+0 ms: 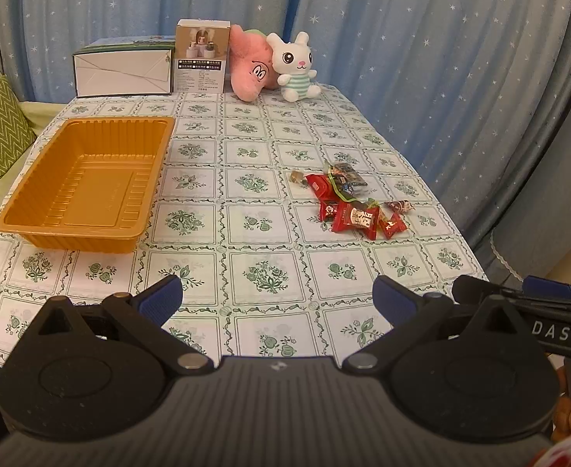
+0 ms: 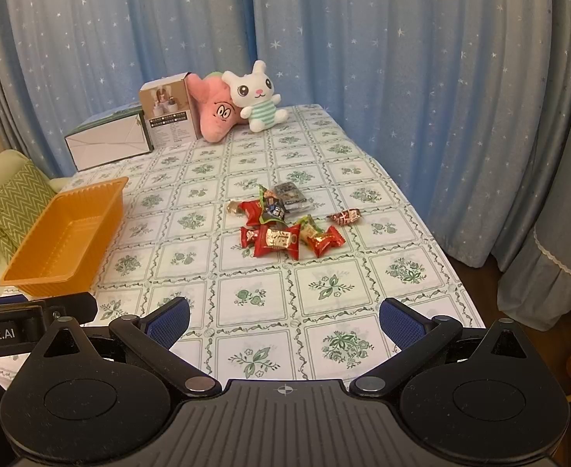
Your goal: Organize snacks
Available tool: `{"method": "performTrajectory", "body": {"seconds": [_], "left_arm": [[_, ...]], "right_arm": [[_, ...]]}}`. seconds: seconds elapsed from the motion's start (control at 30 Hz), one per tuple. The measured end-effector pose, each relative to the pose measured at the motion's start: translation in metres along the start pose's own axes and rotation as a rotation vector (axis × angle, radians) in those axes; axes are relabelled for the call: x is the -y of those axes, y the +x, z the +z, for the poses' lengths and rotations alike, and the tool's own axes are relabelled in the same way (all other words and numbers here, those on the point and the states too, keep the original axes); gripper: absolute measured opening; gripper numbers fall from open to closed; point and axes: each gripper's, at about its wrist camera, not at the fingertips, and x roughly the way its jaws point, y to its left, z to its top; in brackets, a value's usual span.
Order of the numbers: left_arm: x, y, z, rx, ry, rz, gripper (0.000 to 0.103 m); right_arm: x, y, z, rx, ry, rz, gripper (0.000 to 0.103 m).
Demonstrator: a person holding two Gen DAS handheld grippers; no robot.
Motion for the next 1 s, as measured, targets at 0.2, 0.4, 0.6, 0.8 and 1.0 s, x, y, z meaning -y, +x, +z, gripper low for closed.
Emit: {"method": "performTrajectory", "body": {"seconds": [0.2,0.4,0.6,0.8,1.0], "left_arm": [[-0.0010,-0.0003,-0.0005,0.000,-0.003,-0.001,0.103],[-0.0016,-0.0006,-0.0010,0.000,-0.003,-0.002,0.103],[-0.0023,-0.0008,-0.0021,0.001,-0.004,-0.001,0.103],[-0.0023,-0.0009,-0.0021,0.000,-0.005,-0.001,0.103],[-0.0025,-0.0009,-0.0020,0.000,-0.004,-0.001,0.103]], "right_arm": [[-0.0001,0.0002,-0.0007,0.000,-0.001,0.001,0.103],[-0.0003,0.0001,-0.0009,0.001,-0.001,0.001,0.103],[0.0002,0.0004,-0.0010,-0.001,0.000,0.002,0.103],[0.0003,0.0005,-0.0015,0.000,0.001,0.003,0.103],[0.0006,0.0008,-0.0040,0.000,0.003,0.002,0.103]]}}
